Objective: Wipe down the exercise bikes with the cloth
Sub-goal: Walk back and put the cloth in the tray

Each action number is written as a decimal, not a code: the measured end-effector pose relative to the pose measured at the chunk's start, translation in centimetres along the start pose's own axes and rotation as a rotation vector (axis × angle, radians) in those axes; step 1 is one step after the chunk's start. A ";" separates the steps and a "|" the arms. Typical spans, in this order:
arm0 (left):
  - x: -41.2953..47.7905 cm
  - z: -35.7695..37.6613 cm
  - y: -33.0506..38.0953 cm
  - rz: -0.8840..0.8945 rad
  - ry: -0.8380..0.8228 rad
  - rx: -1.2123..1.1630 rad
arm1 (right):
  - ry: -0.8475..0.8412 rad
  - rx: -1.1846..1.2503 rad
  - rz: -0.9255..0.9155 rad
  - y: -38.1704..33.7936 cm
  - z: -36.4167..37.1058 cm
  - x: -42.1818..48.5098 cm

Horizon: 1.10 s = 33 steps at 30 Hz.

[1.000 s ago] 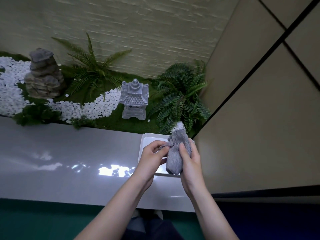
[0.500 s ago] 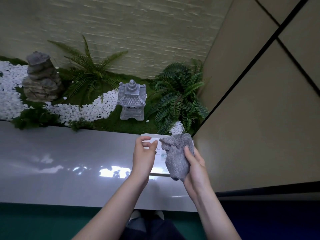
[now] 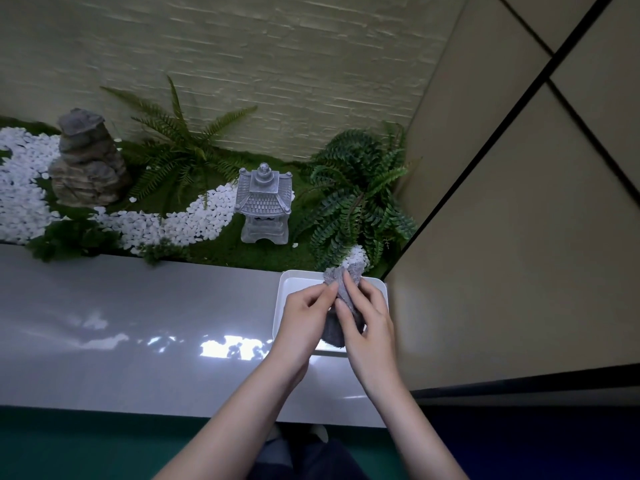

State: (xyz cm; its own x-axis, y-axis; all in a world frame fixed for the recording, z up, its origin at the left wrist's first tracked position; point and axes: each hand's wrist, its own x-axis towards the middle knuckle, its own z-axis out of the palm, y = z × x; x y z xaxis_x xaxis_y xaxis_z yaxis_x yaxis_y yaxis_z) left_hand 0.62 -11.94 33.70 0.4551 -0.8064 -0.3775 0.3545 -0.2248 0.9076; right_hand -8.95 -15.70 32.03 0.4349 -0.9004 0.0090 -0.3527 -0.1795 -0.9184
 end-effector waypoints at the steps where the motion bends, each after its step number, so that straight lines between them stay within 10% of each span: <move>1: 0.0 -0.1 -0.1 -0.005 0.004 0.006 | 0.003 0.001 0.003 0.1 0.0 0.0; 17: -0.3 1.0 -0.9 0.245 0.287 0.365 | 0.247 -0.008 -0.125 0.4 0.7 -0.2; 23: -0.7 0.2 0.1 0.306 0.399 0.536 | 0.336 0.283 0.108 0.7 -0.6 0.5; 33: 1.0 -1.6 0.6 0.187 0.200 0.283 | 0.160 0.488 0.291 2.3 -0.8 2.5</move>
State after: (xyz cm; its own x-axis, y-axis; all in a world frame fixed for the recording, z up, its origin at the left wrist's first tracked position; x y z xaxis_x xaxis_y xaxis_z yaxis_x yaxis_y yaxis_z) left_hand 2.62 -11.99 33.61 0.6504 -0.7316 -0.2041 0.0239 -0.2488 0.9683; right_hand -9.38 -18.64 30.29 0.2334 -0.9408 -0.2456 -0.0004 0.2525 -0.9676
